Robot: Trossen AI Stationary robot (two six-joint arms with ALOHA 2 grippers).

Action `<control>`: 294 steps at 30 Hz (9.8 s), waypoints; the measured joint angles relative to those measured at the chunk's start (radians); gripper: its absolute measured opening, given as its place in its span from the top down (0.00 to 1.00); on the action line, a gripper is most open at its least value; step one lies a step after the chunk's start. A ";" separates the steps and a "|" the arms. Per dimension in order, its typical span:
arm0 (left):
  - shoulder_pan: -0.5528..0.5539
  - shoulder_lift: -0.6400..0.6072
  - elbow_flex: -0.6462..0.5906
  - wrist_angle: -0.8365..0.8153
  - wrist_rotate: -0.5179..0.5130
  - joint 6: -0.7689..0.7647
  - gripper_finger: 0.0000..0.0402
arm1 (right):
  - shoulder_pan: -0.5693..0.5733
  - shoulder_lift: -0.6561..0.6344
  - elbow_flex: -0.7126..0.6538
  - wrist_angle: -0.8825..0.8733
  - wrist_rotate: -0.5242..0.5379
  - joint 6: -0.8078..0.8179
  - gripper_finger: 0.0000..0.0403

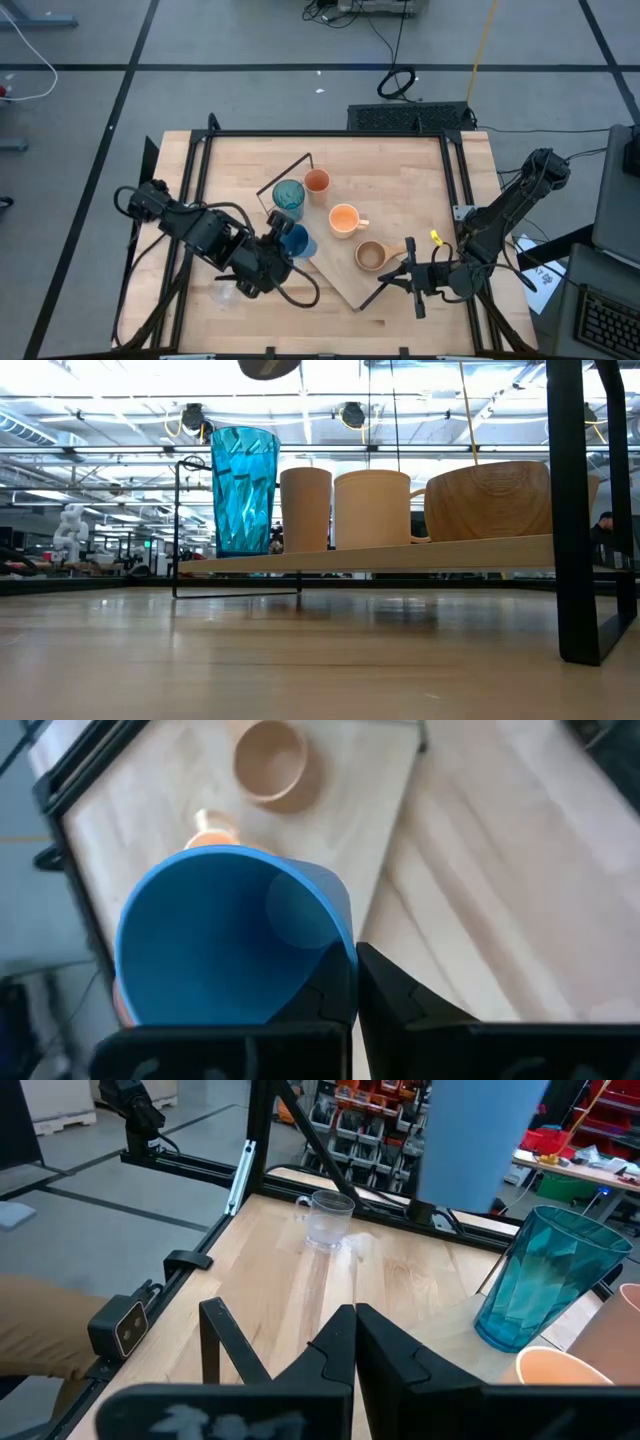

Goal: Stack small to large cups/mugs on shelf
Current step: Put the blue cup on the shelf, then put the transparent mug on the shelf

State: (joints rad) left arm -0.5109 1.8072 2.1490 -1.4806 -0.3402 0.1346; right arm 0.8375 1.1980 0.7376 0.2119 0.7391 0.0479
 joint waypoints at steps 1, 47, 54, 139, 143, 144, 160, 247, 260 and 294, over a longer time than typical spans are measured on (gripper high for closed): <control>0.004 0.000 0.000 -0.002 -0.009 -0.005 0.99 | 0.000 0.000 0.000 0.000 0.000 0.000 1.00; -0.060 -0.009 -0.097 0.201 -0.217 -0.075 0.99 | -0.058 0.000 0.001 0.107 0.080 -0.120 1.00; -0.016 -0.009 -0.092 0.145 -0.068 -0.058 0.99 | -0.058 0.000 0.001 0.107 0.079 -0.121 1.00; 0.255 0.035 -0.439 0.379 0.228 0.107 0.98 | -0.099 -0.008 0.000 0.105 0.079 -0.191 1.00; 0.261 0.035 -0.439 0.379 0.228 0.118 0.97 | -0.099 -0.008 0.000 0.105 0.079 -0.191 1.00; 0.264 0.035 -0.439 0.379 0.228 0.118 0.96 | -0.099 -0.008 0.000 0.105 0.079 -0.191 1.00; 0.268 0.035 -0.476 0.386 0.208 0.149 0.99 | -0.099 -0.008 0.000 0.105 0.079 -0.191 1.00; 0.151 -0.280 -0.356 0.203 0.209 -0.235 0.66 | -0.098 -0.009 0.001 0.064 0.074 -0.120 1.00; 0.041 -0.278 -0.287 -0.092 0.259 -0.469 0.66 | -0.097 -0.009 0.001 0.036 0.070 -0.089 1.00; -0.409 -0.233 -0.306 -0.091 0.263 -1.102 0.81 | -0.096 -0.009 0.000 0.037 0.068 -0.094 1.00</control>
State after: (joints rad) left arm -0.9202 1.5738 1.8427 -1.5718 -0.0768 -0.9673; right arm 0.7414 1.1892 0.7380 0.2493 0.8070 -0.0457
